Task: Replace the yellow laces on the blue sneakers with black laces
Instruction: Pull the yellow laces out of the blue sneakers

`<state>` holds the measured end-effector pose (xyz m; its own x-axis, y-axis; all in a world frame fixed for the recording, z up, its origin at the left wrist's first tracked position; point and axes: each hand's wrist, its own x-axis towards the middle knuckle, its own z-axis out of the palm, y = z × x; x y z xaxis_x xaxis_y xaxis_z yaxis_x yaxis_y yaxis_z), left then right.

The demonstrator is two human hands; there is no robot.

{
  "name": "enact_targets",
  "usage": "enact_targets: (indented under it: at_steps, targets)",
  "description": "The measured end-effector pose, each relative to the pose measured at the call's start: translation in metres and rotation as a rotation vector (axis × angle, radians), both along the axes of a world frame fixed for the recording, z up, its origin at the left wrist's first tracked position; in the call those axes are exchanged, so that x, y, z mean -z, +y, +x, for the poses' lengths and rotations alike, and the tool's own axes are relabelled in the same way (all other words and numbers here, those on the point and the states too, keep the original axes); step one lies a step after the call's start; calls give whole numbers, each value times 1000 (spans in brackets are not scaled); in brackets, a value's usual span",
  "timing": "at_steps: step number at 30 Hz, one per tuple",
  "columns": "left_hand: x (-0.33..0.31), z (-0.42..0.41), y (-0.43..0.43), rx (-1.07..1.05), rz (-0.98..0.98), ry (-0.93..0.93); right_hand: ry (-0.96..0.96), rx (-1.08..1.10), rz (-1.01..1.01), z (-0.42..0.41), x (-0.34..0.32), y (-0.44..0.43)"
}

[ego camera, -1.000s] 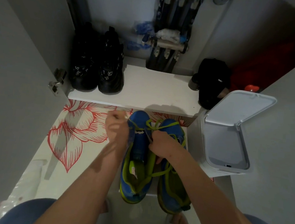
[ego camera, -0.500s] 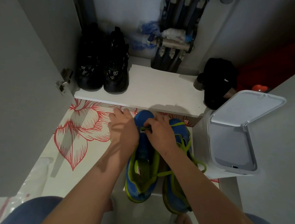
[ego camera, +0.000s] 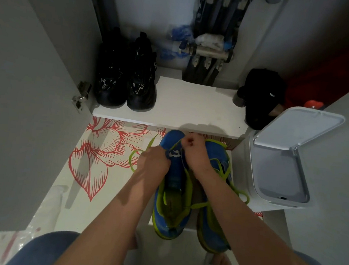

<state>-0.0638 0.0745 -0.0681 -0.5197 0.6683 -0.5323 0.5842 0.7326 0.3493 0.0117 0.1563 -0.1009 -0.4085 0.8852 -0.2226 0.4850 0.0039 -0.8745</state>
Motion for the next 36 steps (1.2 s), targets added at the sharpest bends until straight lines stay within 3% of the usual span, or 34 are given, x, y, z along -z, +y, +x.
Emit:
enact_targets:
  at_steps: [2,3,5,8,10,13,18,24,26,28,30,36]
  targets:
    - [2,-1,0,-9,9,-17,199,217,-231,5,-5,5]
    - [3,-1,0,-7,14,-17,208,234,-242,6,-7,7]
    - [4,-2,0,-9,21,-29,50,92,14,6,-8,11]
    - [5,-2,1,-11,30,-54,-310,-302,474,5,-5,5]
    - [5,-2,1,-19,36,-57,-429,-433,580,3,1,-3]
    - [7,-3,1,-39,35,-91,-484,-433,587,-2,7,-9]
    - [9,-5,1,-50,36,-134,-467,-347,408,-1,4,-4]
    - [10,-5,1,-76,34,-147,-621,-407,541,1,6,-4]
    - [11,-6,1,-87,25,-158,-590,-254,565,3,1,3]
    - [11,-7,1,-91,22,-163,-430,76,499,8,-13,16]
    - [12,-7,1,-75,32,-141,-282,240,441,11,-23,24]
    - [12,-5,4,-60,5,-124,-307,-181,628,1,-16,2]
